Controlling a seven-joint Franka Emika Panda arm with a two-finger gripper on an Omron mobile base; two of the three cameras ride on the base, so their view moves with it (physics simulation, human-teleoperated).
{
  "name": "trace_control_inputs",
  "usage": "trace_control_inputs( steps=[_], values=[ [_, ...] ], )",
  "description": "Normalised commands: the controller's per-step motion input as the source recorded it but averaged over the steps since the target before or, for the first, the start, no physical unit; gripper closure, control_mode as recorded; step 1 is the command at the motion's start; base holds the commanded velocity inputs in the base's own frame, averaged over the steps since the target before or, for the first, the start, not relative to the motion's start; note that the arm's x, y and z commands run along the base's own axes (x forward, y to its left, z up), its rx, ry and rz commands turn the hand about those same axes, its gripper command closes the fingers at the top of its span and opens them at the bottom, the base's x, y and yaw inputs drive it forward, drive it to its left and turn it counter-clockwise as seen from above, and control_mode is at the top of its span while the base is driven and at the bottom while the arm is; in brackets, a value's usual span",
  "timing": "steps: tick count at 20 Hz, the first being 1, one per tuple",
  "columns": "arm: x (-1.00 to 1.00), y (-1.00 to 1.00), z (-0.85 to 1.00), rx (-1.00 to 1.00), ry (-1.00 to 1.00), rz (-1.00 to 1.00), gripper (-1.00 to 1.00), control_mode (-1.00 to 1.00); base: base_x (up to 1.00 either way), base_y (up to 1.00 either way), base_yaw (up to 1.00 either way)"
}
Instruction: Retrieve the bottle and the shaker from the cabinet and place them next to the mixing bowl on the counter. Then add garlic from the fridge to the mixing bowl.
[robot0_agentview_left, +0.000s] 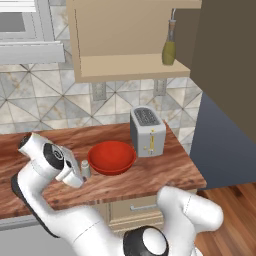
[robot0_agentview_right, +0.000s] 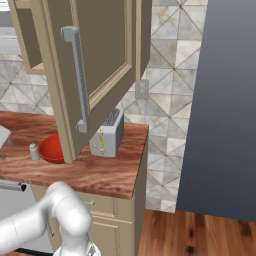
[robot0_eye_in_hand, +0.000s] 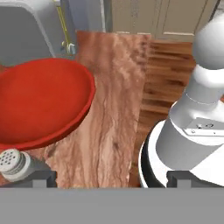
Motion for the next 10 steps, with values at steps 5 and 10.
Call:
trace_control_inputs(
  steps=[5, 10],
  values=[
    [-0.69, -1.00, 0.85, 0.36, -0.05, 0.02, -1.00, -1.00, 0.00, 0.00, 0.00],
    [-0.14, -1.00, 0.49, 0.04, -0.15, 0.03, -1.00, -1.00, 0.00, 0.00, 0.00]
  ],
)
